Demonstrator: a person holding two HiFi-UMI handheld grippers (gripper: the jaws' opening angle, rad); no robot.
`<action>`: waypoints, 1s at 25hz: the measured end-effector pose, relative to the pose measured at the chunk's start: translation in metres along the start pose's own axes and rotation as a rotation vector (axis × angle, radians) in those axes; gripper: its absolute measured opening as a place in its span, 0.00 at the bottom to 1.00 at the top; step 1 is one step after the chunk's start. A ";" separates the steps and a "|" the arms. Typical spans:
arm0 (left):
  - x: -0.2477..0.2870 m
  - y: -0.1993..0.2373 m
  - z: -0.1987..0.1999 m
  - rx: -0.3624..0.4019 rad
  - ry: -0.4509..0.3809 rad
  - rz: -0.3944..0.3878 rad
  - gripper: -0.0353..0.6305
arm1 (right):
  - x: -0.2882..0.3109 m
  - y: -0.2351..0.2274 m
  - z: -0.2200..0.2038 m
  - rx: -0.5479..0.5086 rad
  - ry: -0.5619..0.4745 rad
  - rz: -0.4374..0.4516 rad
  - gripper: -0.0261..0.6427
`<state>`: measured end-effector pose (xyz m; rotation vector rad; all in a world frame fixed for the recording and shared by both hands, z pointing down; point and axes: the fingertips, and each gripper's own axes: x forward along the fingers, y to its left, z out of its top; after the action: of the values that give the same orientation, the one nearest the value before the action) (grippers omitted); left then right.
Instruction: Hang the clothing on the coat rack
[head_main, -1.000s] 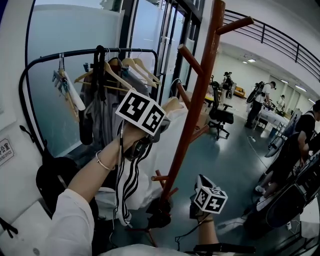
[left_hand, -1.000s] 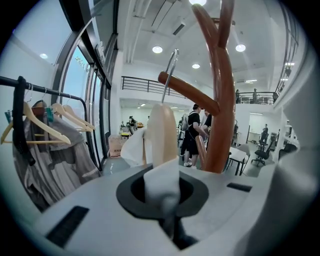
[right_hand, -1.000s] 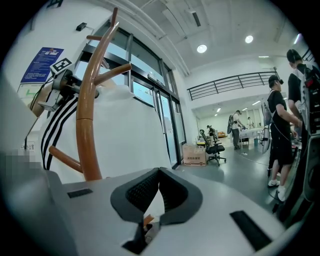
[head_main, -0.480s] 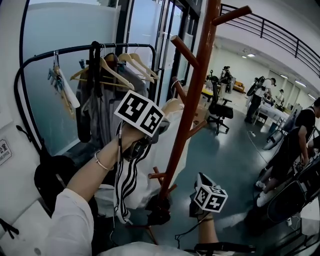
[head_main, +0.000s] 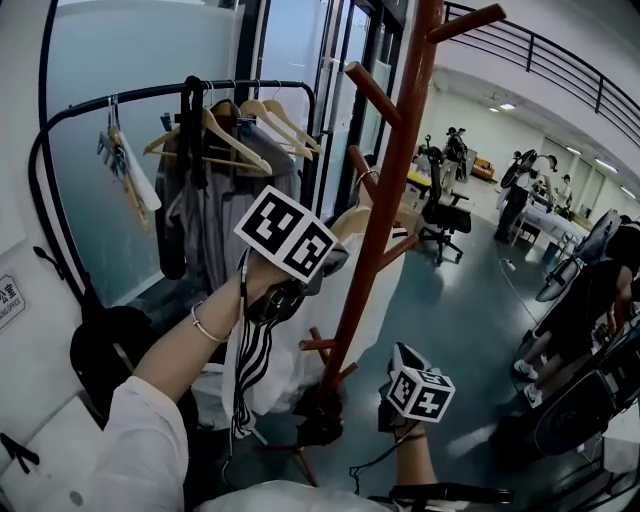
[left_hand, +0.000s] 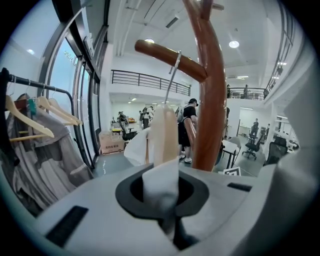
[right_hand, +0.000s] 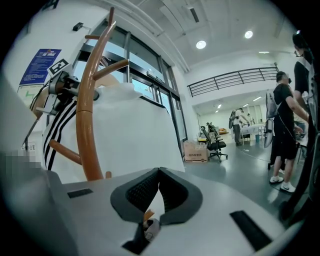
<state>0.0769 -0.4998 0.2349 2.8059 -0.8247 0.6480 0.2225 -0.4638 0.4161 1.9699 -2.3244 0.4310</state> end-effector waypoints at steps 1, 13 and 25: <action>0.000 0.000 -0.001 0.001 0.001 -0.004 0.07 | 0.000 0.000 -0.001 0.001 0.001 0.002 0.07; -0.004 -0.017 -0.014 0.184 0.067 -0.063 0.34 | 0.001 0.008 -0.010 0.005 0.029 0.012 0.07; -0.025 -0.028 -0.020 0.152 0.035 -0.081 0.36 | -0.009 0.015 -0.018 0.012 0.038 0.036 0.07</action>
<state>0.0664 -0.4596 0.2411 2.9352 -0.6792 0.7744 0.2070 -0.4487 0.4290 1.9107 -2.3429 0.4822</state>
